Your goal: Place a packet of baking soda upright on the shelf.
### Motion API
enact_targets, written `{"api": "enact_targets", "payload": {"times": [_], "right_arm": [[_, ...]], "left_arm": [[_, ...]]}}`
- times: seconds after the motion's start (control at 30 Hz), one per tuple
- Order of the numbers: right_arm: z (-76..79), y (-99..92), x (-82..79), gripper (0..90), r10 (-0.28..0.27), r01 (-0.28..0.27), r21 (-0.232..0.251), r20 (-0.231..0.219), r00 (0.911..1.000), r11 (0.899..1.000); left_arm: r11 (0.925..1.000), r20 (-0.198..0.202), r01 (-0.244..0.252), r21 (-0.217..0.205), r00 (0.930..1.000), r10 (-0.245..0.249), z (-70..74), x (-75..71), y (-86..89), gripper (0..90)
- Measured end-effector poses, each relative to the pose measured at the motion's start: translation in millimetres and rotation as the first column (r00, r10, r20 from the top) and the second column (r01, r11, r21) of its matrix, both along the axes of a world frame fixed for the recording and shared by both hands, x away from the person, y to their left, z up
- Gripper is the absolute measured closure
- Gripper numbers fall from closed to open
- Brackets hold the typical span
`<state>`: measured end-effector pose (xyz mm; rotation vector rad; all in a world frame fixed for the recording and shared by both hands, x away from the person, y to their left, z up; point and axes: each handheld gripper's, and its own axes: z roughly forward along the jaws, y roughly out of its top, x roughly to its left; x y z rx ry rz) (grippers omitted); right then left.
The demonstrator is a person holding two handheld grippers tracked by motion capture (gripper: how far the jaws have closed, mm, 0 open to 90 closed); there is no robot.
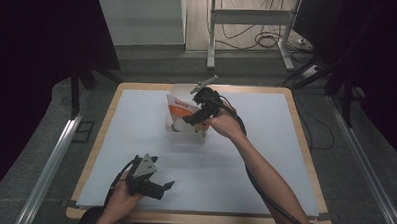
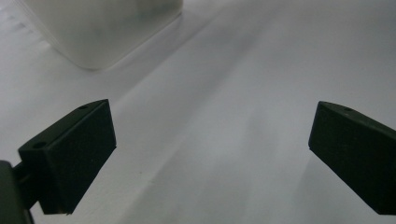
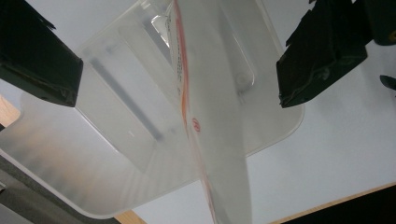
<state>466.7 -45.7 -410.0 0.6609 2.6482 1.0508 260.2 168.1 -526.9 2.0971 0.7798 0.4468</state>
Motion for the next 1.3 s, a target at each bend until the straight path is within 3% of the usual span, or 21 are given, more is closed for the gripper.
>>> {"api": "enact_targets", "payload": {"times": [0.33,0.7,1.3], "right_arm": [[2.9,-9.6,-3.3,0.5,-0.006,0.006,0.024,0.001,1.0,1.0],[7.4,-25.9,-8.2,0.4,-0.012,0.012,0.048,0.011,0.9999,0.999],[17.7,-48.0,-26.8,0.5,-0.003,0.0,0.06,0.044,0.999,0.998]], "left_arm": [[0.9981,-0.043,-0.002,-0.061,0.9991,-0.001,0.6,1.7,2.9,0.0],[0.9999,-0.006,0.006,-0.011,1.0,-0.006,-0.6,0.5,0.2,0.0],[1.0,0.012,0.008,-0.001,0.9999,-0.008,0.1,-0.5,-0.5,0.0]]}}
